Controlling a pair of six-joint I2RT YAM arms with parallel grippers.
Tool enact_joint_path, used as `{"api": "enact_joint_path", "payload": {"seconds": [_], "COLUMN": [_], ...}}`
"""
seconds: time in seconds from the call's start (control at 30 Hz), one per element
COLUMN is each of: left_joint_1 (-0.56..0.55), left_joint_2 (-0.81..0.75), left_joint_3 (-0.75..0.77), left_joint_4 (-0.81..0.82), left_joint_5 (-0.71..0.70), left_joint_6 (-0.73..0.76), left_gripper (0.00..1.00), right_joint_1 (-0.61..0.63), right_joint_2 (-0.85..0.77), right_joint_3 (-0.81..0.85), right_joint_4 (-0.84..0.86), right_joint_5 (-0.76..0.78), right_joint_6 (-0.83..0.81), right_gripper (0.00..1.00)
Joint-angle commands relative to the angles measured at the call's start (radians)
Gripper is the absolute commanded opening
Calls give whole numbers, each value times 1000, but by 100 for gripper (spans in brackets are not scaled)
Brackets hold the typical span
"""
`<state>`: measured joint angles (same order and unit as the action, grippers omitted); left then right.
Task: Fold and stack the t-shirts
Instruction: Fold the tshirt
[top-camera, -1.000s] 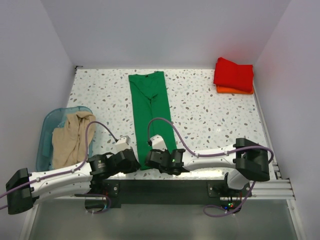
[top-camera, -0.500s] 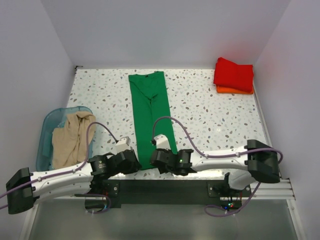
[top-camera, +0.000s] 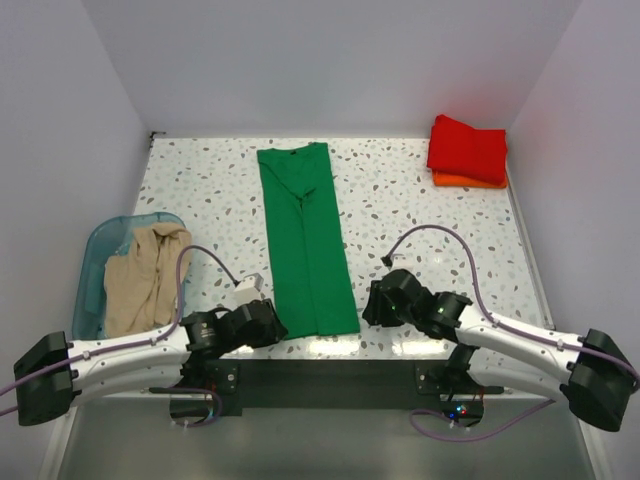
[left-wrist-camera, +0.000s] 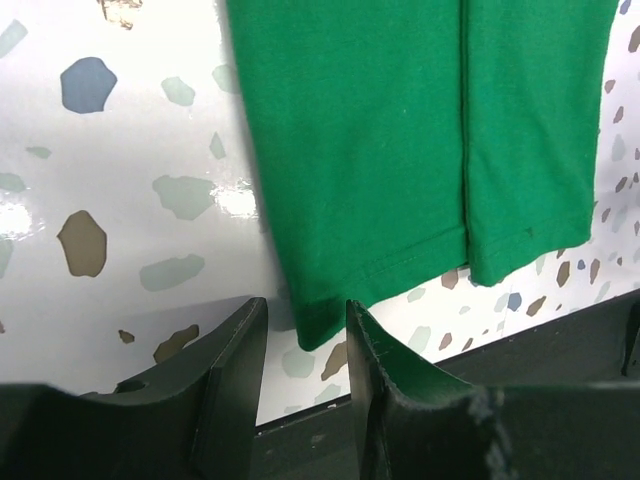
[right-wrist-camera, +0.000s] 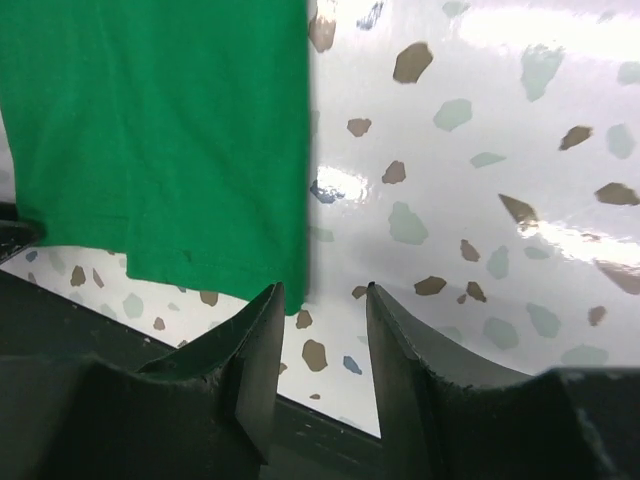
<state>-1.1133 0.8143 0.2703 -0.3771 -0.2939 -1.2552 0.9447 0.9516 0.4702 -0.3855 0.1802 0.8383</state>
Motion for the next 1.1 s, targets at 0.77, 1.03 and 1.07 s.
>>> {"api": "enact_joint_path", "payload": {"seconds": [0.77, 1.03, 1.07], "left_joint_1": [-6, -6, -6], "left_joint_2": [-6, -9, -10], "left_joint_3": [-63, -57, -56], "left_joint_4": [9, 6, 6], "left_joint_5": [18, 44, 48], "left_joint_6": [-84, -69, -64], "left_gripper": [0, 0, 0], "right_joint_1": [-81, -80, -81], "right_joint_2": [93, 139, 148], "right_joint_3": [-217, -252, -258], "right_joint_4": [382, 476, 487], "right_joint_5": [-265, -300, -304], "right_joint_6": [162, 182, 185], "right_gripper": [38, 32, 31]}}
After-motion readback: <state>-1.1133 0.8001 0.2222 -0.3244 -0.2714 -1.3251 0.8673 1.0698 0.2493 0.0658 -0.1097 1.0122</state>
